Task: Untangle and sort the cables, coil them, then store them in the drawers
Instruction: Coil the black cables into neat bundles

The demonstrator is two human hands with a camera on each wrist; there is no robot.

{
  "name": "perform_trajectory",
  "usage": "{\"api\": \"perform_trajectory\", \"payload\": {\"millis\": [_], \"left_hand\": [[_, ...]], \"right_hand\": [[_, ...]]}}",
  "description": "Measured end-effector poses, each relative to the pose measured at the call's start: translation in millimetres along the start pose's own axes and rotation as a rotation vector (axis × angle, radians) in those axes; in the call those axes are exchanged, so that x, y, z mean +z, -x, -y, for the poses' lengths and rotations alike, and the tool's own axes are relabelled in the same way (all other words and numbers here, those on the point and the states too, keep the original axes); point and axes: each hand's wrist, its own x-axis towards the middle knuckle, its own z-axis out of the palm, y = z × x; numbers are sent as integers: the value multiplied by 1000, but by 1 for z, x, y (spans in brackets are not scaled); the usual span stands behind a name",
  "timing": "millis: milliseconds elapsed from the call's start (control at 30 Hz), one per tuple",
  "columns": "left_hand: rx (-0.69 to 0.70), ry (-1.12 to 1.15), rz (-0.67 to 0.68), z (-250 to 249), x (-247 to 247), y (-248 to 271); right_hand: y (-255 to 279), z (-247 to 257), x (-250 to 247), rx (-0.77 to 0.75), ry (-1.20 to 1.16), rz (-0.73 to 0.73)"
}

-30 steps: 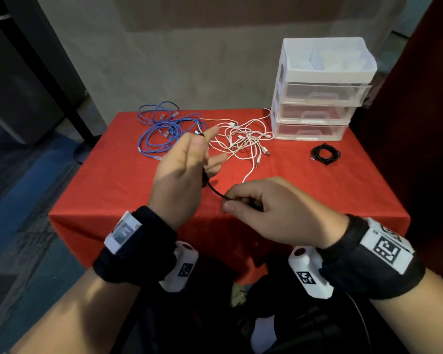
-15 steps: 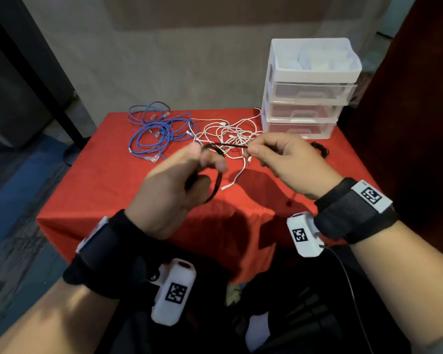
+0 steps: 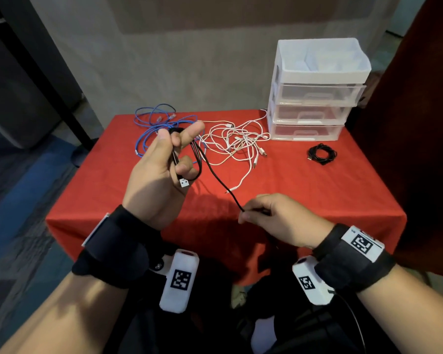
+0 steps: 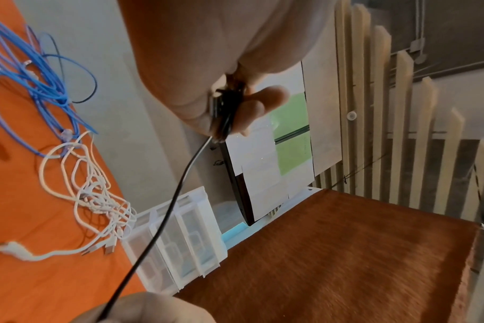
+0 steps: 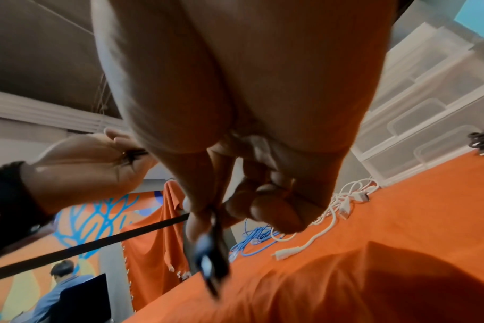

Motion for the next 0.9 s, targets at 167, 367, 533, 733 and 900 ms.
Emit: {"api": "perform_trajectory", "payload": {"millis": [167, 367, 533, 733, 900], "left_hand": [[29, 0, -47, 11, 7, 0], [203, -661, -2, 33, 11, 4], [237, -1070, 217, 39, 10, 14], [-59, -652, 156, 46, 19, 20], [18, -776, 117, 43, 7, 21]], "right_hand": [[9, 16, -8, -26, -9, 149], [20, 58, -28, -255, 16, 153], [12, 75, -62, -328, 159, -139], [9, 75, -56, -351, 217, -247], [17, 71, -46, -331, 146, -160]]}}
